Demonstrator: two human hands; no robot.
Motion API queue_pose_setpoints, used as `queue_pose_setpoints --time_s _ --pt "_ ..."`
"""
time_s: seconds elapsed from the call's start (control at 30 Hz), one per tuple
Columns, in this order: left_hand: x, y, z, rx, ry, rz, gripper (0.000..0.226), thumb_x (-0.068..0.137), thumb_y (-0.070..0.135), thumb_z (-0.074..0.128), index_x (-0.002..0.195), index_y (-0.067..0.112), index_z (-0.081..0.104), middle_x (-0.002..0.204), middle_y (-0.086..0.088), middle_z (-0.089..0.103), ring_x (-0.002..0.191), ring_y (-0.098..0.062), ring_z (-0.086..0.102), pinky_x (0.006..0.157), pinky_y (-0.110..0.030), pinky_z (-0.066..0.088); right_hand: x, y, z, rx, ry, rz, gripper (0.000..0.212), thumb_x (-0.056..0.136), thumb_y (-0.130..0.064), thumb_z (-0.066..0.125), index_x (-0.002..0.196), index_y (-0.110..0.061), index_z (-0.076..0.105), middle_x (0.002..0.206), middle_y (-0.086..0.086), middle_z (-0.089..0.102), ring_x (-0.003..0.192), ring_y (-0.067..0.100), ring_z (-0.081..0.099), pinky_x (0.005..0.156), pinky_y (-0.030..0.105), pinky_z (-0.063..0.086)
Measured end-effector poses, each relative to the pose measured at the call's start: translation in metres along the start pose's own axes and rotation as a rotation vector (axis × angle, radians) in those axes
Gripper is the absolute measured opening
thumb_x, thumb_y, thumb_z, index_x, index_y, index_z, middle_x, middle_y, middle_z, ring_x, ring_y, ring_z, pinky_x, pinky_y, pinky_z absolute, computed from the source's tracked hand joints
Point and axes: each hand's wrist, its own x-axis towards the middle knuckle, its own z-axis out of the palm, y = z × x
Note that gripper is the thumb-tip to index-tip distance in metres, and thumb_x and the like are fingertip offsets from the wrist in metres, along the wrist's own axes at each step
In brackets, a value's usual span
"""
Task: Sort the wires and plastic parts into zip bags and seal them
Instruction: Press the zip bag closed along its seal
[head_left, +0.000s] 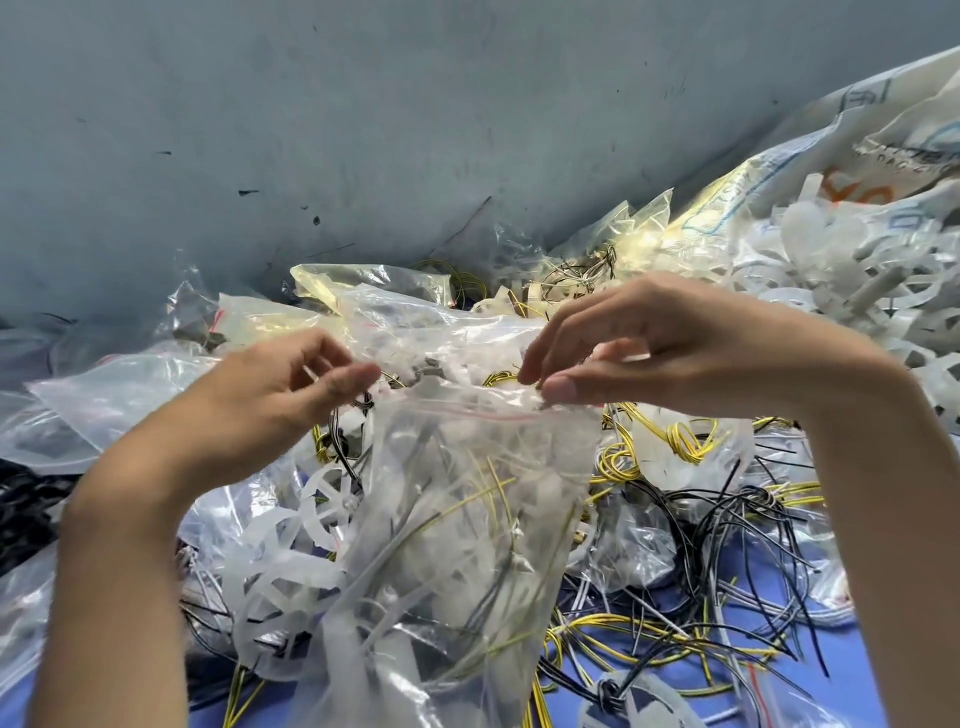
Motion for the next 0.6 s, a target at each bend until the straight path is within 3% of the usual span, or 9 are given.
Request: queue_pose_setpoints --time_s 0.1,0.17,0.23,0.3,0.37,0.43,0.6 --pt "0.002 -0.007 0.007 0.004 -0.167 -0.088 0.081 0.048 0.098 0.039 0.092 0.033 0.061 0.087 0.01 0.069 0.074 -0.002 0.066 0.081 -0.037 0.052 -0.001 0.0 -0.001 -0.052 -0.034 0.042 0.044 0.073 -0.06 0.054 0.095 -0.026 0.073 0.097 -0.008 0.071 0.096 0.007 0.065 0.085 0.044 0.052" --pt "0.004 -0.007 0.012 -0.023 -0.204 -0.092 0.065 0.064 0.085 0.038 0.092 0.031 0.062 0.089 0.009 0.069 0.076 -0.003 0.066 0.086 -0.04 0.051 -0.002 0.001 -0.002 -0.073 -0.058 0.08 0.049 0.07 -0.066 0.053 0.095 -0.029 0.072 0.095 -0.007 0.071 0.094 0.01 0.066 0.085 0.047 0.052" --pt "0.005 -0.002 0.016 -0.057 -0.218 -0.06 0.054 0.068 0.071 0.038 0.088 0.029 0.063 0.083 0.013 0.069 0.074 -0.004 0.065 0.085 -0.038 0.05 -0.004 0.002 -0.003 -0.097 -0.086 0.114 0.049 0.067 -0.071 0.051 0.095 -0.036 0.07 0.089 -0.009 0.072 0.086 0.01 0.067 0.082 0.045 0.054" --pt "0.005 0.003 0.021 -0.063 -0.221 -0.038 0.052 0.072 0.065 0.037 0.089 0.025 0.066 0.083 0.014 0.069 0.076 -0.005 0.064 0.084 -0.036 0.049 -0.006 0.001 -0.003 -0.109 -0.1 0.114 0.044 0.068 -0.07 0.051 0.093 -0.038 0.068 0.082 -0.018 0.071 0.076 -0.002 0.066 0.074 0.03 0.056" --pt "0.007 0.003 0.025 -0.062 -0.231 -0.033 0.052 0.078 0.059 0.037 0.098 0.021 0.067 0.093 0.006 0.07 0.087 -0.011 0.066 0.091 -0.039 0.048 -0.006 -0.001 -0.002 -0.107 -0.119 0.095 0.034 0.072 -0.063 0.053 0.09 -0.037 0.066 0.075 -0.032 0.066 0.066 -0.012 0.061 0.058 0.01 0.047" --pt "0.007 0.003 0.026 -0.078 -0.244 -0.034 0.053 0.08 0.056 0.04 0.103 0.016 0.066 0.099 -0.004 0.07 0.092 -0.018 0.066 0.094 -0.043 0.047 -0.007 -0.001 -0.002 -0.122 -0.134 0.078 0.025 0.076 -0.056 0.054 0.089 -0.037 0.064 0.065 -0.039 0.059 0.056 -0.015 0.056 0.051 0.003 0.037" --pt "0.006 0.005 0.026 -0.169 -0.202 -0.03 0.041 0.075 0.05 0.049 0.083 0.012 0.062 0.066 0.003 0.064 0.062 -0.007 0.058 0.072 -0.033 0.047 -0.007 0.0 -0.002 -0.17 -0.178 0.105 0.027 0.077 -0.056 0.053 0.092 -0.037 0.064 0.063 -0.042 0.055 0.055 -0.014 0.054 0.051 0.002 0.035"
